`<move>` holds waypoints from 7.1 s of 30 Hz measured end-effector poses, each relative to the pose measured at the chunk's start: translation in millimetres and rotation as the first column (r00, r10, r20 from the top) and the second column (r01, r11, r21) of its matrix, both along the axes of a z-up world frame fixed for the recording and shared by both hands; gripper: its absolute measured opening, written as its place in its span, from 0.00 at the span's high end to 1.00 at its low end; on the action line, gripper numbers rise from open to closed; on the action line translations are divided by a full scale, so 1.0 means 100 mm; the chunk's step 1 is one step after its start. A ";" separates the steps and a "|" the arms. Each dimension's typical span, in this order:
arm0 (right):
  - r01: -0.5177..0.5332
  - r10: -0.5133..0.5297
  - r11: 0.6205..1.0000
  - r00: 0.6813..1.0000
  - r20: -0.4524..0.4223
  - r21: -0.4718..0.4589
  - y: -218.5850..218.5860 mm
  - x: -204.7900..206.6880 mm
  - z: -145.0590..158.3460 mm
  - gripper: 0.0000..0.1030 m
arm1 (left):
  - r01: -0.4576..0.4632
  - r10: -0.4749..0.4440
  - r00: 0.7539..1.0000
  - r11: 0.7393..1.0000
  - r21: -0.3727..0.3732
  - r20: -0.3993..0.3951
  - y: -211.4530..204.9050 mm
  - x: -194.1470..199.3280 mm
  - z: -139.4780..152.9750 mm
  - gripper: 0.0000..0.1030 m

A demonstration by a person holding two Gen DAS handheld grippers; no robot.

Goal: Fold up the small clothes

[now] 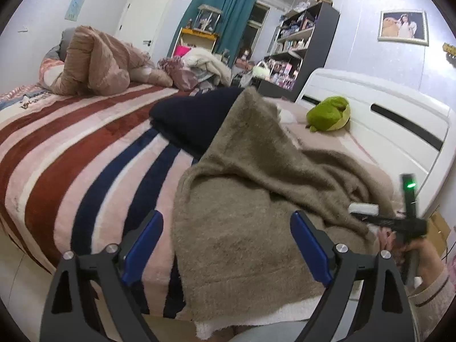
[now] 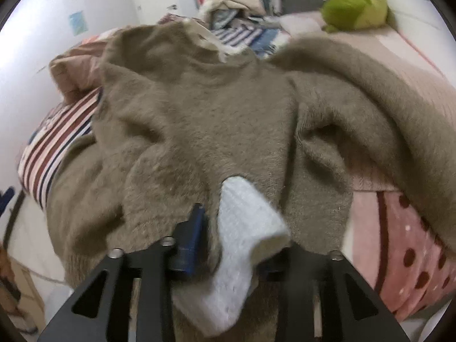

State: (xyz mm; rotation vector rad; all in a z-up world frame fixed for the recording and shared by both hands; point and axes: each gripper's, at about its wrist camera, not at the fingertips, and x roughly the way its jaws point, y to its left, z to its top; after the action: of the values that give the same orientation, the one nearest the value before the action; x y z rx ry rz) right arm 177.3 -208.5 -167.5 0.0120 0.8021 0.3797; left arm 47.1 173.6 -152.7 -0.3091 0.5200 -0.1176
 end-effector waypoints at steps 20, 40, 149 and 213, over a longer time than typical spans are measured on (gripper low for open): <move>-0.044 0.147 0.922 0.959 -0.244 0.384 -0.64 -0.74 -1.05 0.23 | 0.032 -0.123 0.916 0.971 -0.237 -0.382 -0.21 0.20 -1.22 0.28; -0.116 0.164 0.880 0.984 -0.066 0.461 -0.91 -1.22 -0.55 0.96 | 0.153 -0.190 0.964 0.969 -0.196 -0.185 -0.43 -0.28 -0.19 0.84; -0.039 0.030 0.968 0.999 0.042 0.248 -1.13 -0.48 -0.07 0.93 | 0.381 -0.366 0.906 0.924 0.035 -0.213 -1.16 2.37 -0.14 0.40; -0.426 0.424 0.905 0.903 0.066 0.012 1.00 -0.56 0.25 0.78 | 0.120 -0.120 0.993 0.988 -0.099 0.008 -0.28 0.17 0.28 0.24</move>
State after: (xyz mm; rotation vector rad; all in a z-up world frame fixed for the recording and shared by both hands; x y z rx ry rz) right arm 120.9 -108.8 -142.4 -0.1536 0.7355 0.8020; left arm 63.9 145.2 -124.2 -0.3747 0.5320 -0.2607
